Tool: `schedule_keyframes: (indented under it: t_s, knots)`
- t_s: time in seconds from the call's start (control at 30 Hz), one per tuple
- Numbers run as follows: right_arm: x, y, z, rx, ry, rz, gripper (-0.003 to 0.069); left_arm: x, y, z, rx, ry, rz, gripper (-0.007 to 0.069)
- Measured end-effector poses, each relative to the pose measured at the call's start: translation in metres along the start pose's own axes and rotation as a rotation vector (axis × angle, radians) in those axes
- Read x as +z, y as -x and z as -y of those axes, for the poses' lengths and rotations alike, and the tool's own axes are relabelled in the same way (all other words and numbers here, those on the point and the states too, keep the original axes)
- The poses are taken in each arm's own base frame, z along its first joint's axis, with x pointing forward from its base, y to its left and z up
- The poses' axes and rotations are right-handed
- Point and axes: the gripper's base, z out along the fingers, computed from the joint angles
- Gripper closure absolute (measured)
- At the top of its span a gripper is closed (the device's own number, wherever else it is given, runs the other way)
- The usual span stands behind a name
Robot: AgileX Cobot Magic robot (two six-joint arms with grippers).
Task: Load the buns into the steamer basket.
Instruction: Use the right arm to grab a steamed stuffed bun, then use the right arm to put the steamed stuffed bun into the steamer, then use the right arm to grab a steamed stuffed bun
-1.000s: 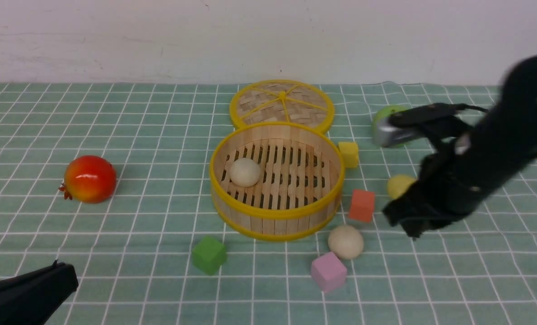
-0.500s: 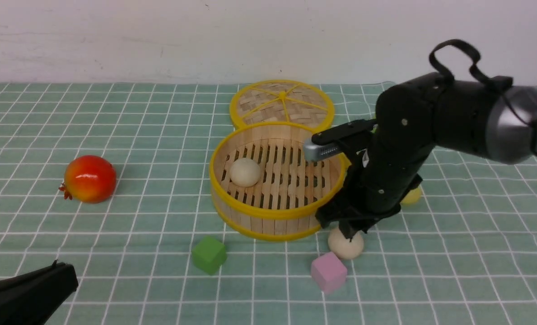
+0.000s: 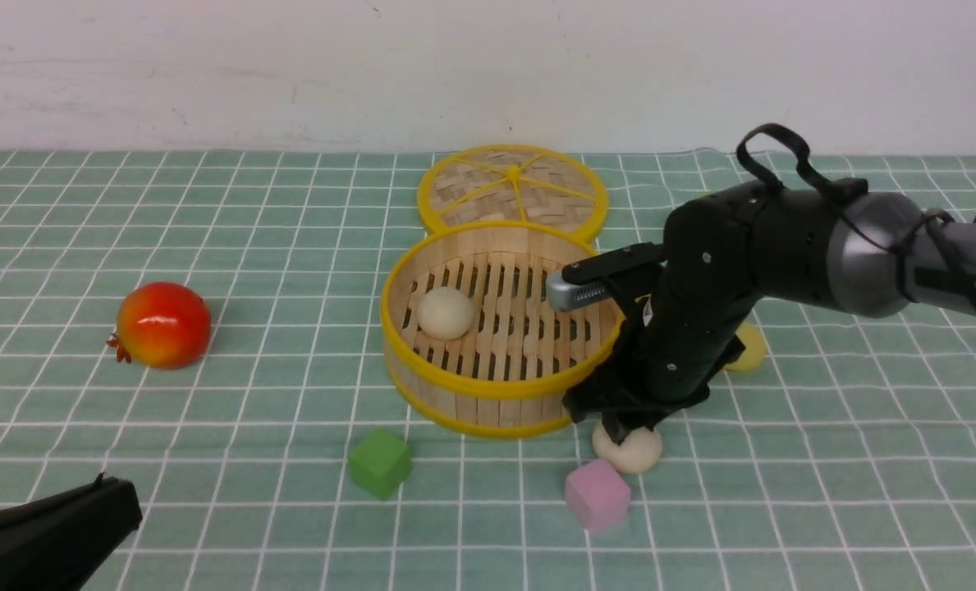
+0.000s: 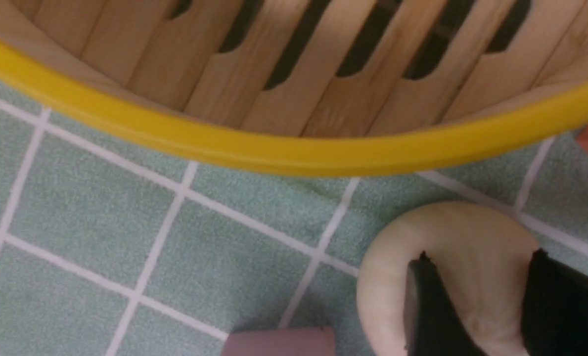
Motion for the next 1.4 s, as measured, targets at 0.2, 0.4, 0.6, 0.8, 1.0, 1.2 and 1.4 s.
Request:
schedule_keyframes:
  t_s: [0.2,0.4,0.6,0.8,1.0,1.2,1.4]
  knots:
    - [-0.001,-0.004,0.0,-0.062,-0.001,-0.042,0.0635,0.0,0.0,0.0,0.0,0.0,0.0,0.0633]
    - [-0.041,-0.004,-0.002,-0.083,0.006,-0.05,0.0647,0.0,0.0,0.0,0.0,0.0,0.0,0.0627]
    - [-0.099,0.033,-0.014,-0.081,0.084,0.236,0.0647,0.0,0.0,0.0,0.0,0.0,0.0,0.0623]
    - [-0.066,0.067,-0.017,-0.043,0.116,0.377,0.0645,0.0,0.0,0.0,0.0,0.0,0.0,0.062]
    - [-0.012,0.07,-0.019,0.026,0.163,0.306,0.0575,0.0,0.0,0.0,0.0,0.0,0.0,0.0619]
    - [-0.012,0.07,-0.021,0.03,0.179,0.269,0.0312,0.0,0.0,0.0,0.0,0.0,0.0,0.0618]
    - [-0.034,0.074,-0.024,-0.047,0.183,0.199,0.012,0.0,0.0,0.0,0.0,0.0,0.0,0.0617]
